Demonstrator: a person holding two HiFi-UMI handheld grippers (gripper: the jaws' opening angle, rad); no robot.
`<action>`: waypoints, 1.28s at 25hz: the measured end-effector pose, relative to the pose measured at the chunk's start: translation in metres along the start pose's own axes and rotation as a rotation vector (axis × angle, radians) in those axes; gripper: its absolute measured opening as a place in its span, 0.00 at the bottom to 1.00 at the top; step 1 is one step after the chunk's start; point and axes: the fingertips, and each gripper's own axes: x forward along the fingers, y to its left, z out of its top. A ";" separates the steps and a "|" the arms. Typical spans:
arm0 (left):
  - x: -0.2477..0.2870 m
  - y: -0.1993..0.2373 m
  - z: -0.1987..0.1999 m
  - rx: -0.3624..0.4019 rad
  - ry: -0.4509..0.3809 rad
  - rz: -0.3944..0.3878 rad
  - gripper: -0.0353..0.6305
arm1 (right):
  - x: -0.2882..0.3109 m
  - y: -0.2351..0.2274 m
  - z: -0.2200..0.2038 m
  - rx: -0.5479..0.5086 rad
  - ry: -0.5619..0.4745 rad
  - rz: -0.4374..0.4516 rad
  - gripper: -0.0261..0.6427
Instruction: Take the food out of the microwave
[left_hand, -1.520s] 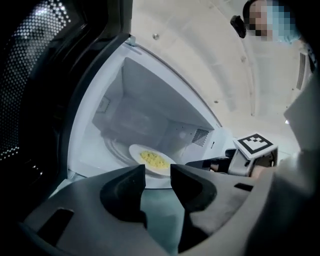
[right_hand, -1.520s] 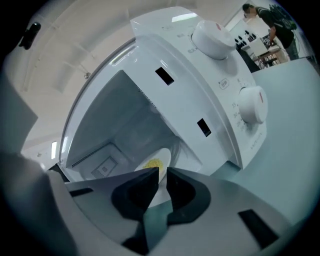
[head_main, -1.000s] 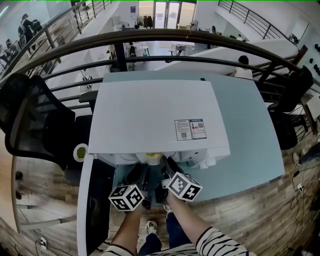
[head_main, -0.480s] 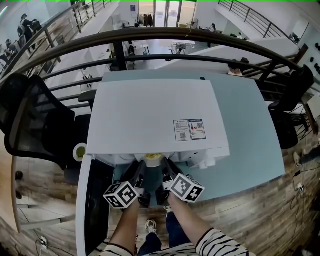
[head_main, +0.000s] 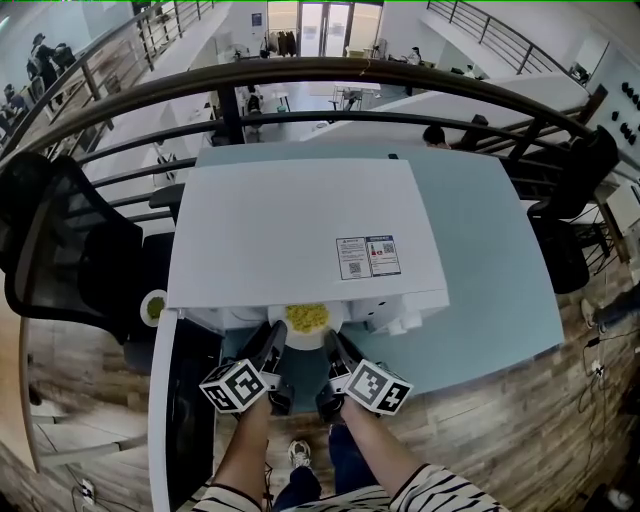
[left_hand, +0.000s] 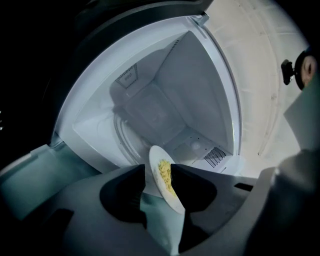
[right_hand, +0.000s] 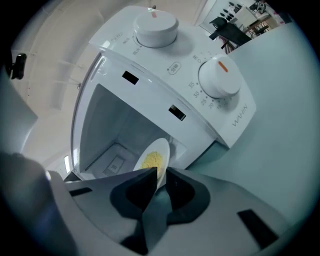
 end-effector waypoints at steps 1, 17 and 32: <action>0.001 -0.001 -0.002 -0.007 0.010 -0.008 0.26 | -0.002 -0.001 -0.002 -0.006 0.005 -0.004 0.14; -0.021 -0.007 -0.032 -0.027 0.053 0.011 0.14 | -0.033 -0.013 -0.017 -0.070 0.021 -0.004 0.14; -0.081 -0.045 -0.060 0.005 0.072 -0.039 0.14 | -0.109 0.002 -0.039 -0.088 -0.062 -0.004 0.14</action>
